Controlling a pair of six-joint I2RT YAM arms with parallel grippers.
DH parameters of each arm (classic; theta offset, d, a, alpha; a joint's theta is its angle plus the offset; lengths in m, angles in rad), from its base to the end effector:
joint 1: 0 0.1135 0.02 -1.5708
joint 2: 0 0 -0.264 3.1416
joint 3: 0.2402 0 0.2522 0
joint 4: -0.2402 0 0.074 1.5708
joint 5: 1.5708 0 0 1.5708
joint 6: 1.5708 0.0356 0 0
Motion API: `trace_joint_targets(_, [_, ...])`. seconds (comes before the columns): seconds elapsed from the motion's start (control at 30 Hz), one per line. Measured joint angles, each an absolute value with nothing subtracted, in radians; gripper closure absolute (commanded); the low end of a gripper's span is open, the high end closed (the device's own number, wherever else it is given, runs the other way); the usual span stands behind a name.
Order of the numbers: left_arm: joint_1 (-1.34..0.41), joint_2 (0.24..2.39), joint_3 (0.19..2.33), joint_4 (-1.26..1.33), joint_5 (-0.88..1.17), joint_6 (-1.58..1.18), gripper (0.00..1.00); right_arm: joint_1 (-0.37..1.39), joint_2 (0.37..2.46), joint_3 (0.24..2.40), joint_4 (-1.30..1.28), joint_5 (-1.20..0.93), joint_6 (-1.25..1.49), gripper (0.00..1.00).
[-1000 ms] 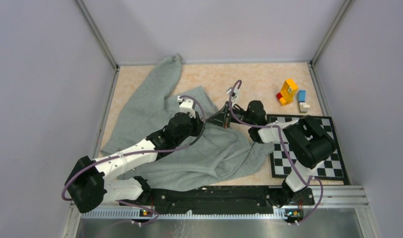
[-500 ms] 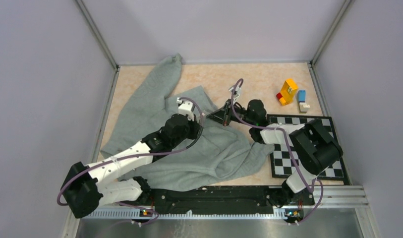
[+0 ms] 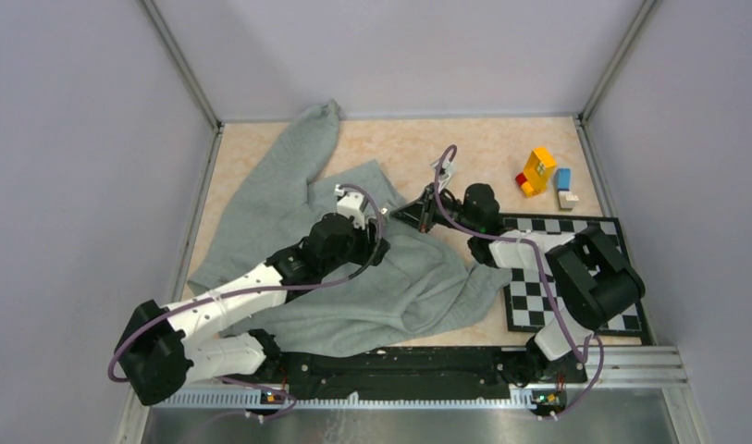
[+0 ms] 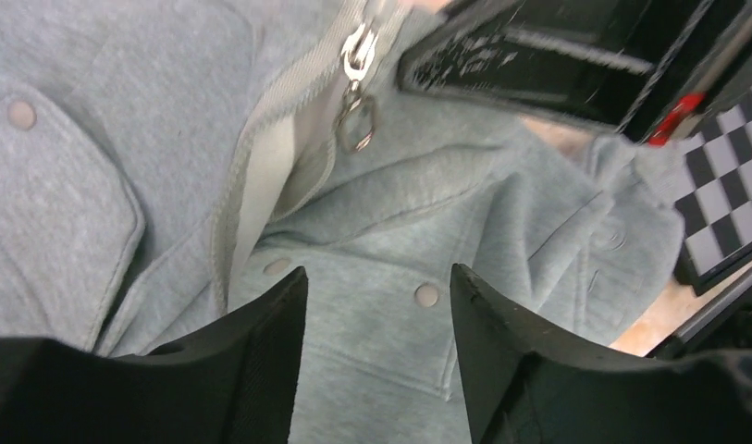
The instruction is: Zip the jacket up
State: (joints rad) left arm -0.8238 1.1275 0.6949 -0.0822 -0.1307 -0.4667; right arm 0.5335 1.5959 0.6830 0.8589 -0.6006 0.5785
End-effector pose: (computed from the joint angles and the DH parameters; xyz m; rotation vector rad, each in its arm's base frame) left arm 0.1729 -0.1799 0.2499 0.3004 2.1256 -0.6403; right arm 0.2714 0.1837 0.2147 -0.4654 1.7296 1.3115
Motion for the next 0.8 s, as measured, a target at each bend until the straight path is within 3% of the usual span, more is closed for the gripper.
trace_joint_targets(0.07, [-0.824,1.126,0.699,-0.046,-0.127,-0.472,0.39,0.533,1.596,0.683,0.861,-0.604,0.580,1.00])
trace_joint_targets(0.2, [-0.824,1.177,0.767,-0.033,-0.152,-0.478,0.53,0.534,1.596,0.683,0.875,-0.614,0.587,1.00])
trace_joint_targets(0.53, [-0.824,1.282,0.867,-0.006,-0.268,-0.445,0.66,0.534,1.596,0.683,0.883,-0.622,0.594,1.00])
trace_joint_targets(0.8, [-0.825,1.309,0.881,-0.018,-0.309,-0.421,0.63,0.528,1.596,0.683,0.889,-0.617,0.595,1.00])
